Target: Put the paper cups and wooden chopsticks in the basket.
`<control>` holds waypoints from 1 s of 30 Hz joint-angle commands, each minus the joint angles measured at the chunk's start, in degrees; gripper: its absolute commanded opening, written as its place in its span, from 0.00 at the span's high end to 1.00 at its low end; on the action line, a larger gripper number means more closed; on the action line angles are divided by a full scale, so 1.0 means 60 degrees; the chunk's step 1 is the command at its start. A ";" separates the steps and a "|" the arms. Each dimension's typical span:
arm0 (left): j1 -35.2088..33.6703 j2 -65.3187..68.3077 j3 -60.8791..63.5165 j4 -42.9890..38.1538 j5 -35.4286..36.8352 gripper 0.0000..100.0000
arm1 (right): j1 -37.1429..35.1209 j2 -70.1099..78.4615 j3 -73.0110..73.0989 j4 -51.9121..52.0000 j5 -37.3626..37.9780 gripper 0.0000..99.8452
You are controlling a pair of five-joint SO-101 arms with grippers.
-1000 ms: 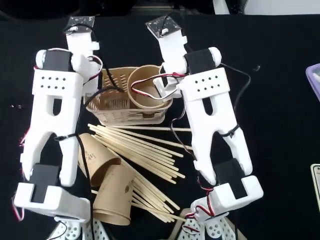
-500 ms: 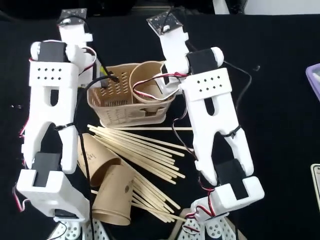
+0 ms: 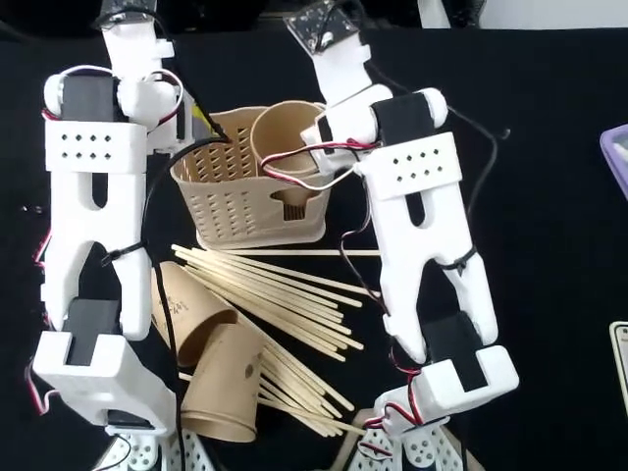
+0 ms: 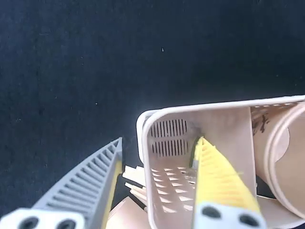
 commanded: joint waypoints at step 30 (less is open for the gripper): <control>-0.0755 -0.3751 0.1355 0.1011 -0.0967 0.69 | 0.1084 -0.6689 0.1121 0.2081 0.1319 0.75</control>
